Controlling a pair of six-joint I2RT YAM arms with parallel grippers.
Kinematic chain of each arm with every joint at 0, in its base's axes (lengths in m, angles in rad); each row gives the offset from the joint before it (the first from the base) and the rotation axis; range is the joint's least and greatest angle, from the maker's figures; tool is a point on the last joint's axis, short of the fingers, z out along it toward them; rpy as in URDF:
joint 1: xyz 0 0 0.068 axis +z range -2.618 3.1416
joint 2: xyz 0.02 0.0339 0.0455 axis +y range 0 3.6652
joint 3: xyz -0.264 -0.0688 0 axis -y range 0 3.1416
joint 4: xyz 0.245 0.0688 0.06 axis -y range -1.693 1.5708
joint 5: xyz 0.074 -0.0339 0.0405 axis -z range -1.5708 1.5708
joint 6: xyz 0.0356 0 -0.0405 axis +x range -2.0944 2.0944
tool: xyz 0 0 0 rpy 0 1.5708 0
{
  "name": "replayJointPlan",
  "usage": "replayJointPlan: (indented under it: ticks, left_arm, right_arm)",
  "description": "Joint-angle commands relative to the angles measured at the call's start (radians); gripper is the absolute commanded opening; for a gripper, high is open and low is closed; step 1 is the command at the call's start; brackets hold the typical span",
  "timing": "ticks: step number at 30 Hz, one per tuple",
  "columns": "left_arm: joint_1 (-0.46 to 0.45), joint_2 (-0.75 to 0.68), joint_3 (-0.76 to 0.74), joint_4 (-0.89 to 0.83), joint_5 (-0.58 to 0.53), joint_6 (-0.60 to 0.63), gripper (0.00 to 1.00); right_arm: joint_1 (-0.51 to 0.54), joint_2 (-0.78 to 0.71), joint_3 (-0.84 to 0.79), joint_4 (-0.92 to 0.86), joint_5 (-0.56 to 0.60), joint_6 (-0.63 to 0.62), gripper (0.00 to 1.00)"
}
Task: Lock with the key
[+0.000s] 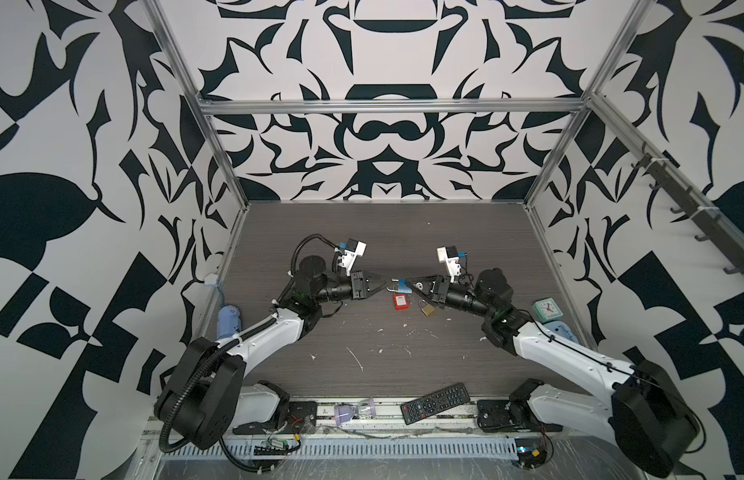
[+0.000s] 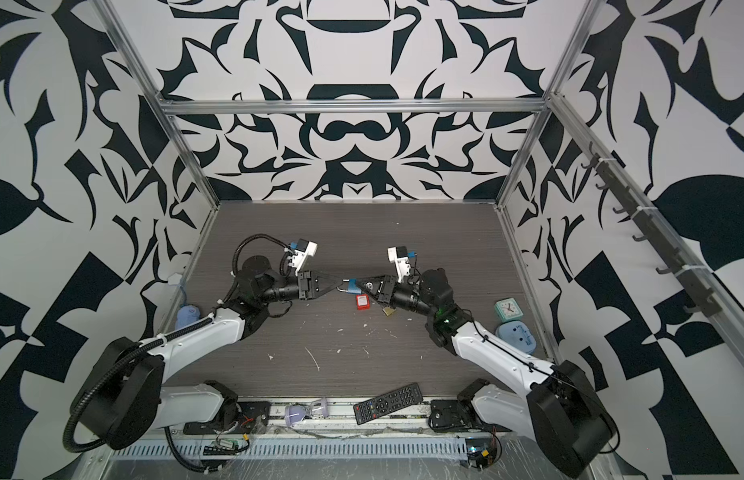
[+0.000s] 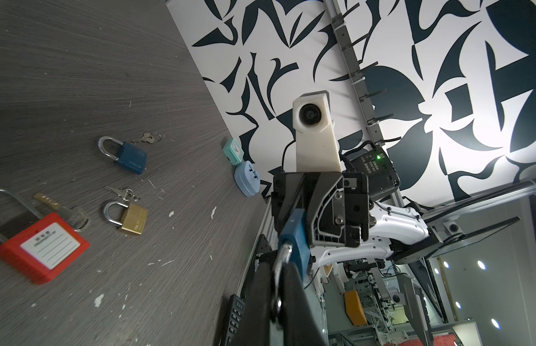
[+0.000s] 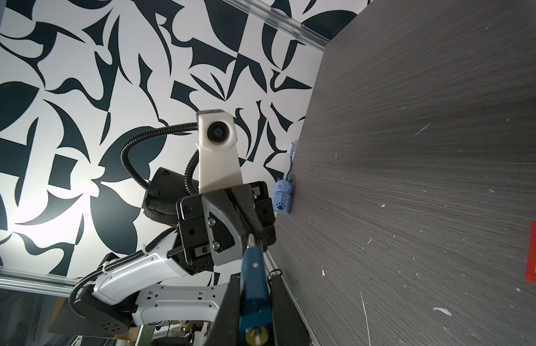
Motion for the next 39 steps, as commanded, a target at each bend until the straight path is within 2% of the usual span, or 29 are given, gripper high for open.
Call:
replayJointPlan:
  ticks: [1, 12, 19, 23, 25, 31, 33, 35, 39]
  left_arm:
    - [-0.084, -0.004, 0.012, 0.087, 0.059, 0.001, 0.00]
    - [-0.094, -0.009, 0.004, 0.071, 0.049, 0.014, 0.00]
    - [-0.046, -0.059, 0.021, -0.051, 0.031, 0.085, 0.00]
    - [-0.005, -0.064, 0.015, -0.047, 0.047, 0.082, 0.31]
    - [0.008, -0.067, 0.009, -0.045, 0.055, 0.083, 0.43]
    - [0.047, -0.081, -0.026, -0.033, 0.062, 0.087, 0.66]
    - [0.060, -0.090, -0.037, -0.019, 0.062, 0.089, 0.77]
    - [0.072, -0.100, -0.041, -0.020, 0.062, 0.094, 0.82]
    - [0.083, -0.102, -0.043, -0.020, 0.066, 0.100, 0.83]
  right_arm:
    - [0.061, 0.059, 0.057, 0.076, -0.016, 0.013, 0.00]
    - [0.098, 0.146, 0.076, 0.150, -0.004, 0.059, 0.00]
    - [0.071, 0.125, 0.039, 0.108, 0.019, 0.067, 0.00]
    - [0.036, 0.106, 0.011, 0.114, 0.025, 0.088, 0.00]
    - [0.022, 0.096, 0.004, 0.115, 0.024, 0.094, 0.00]
    - [0.012, 0.066, 0.010, 0.092, 0.022, 0.101, 0.00]
    - [0.011, 0.056, 0.015, 0.079, 0.022, 0.100, 0.00]
    - [0.010, 0.044, 0.018, 0.065, 0.022, 0.098, 0.00]
    - [0.009, 0.016, 0.025, 0.038, 0.025, 0.089, 0.00]
